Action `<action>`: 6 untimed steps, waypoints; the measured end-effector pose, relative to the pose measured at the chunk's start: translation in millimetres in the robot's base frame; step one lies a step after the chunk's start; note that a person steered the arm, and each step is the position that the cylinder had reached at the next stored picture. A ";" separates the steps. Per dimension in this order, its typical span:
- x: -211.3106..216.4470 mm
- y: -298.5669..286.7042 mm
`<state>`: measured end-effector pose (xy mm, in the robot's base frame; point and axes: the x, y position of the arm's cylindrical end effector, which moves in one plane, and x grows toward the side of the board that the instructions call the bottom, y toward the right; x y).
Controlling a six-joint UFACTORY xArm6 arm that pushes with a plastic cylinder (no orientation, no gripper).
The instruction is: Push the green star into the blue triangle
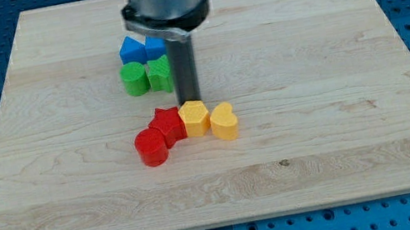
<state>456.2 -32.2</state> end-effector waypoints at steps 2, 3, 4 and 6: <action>-13.0 -4.5; -29.8 -9.9; -29.8 -9.9; -50.0 -9.9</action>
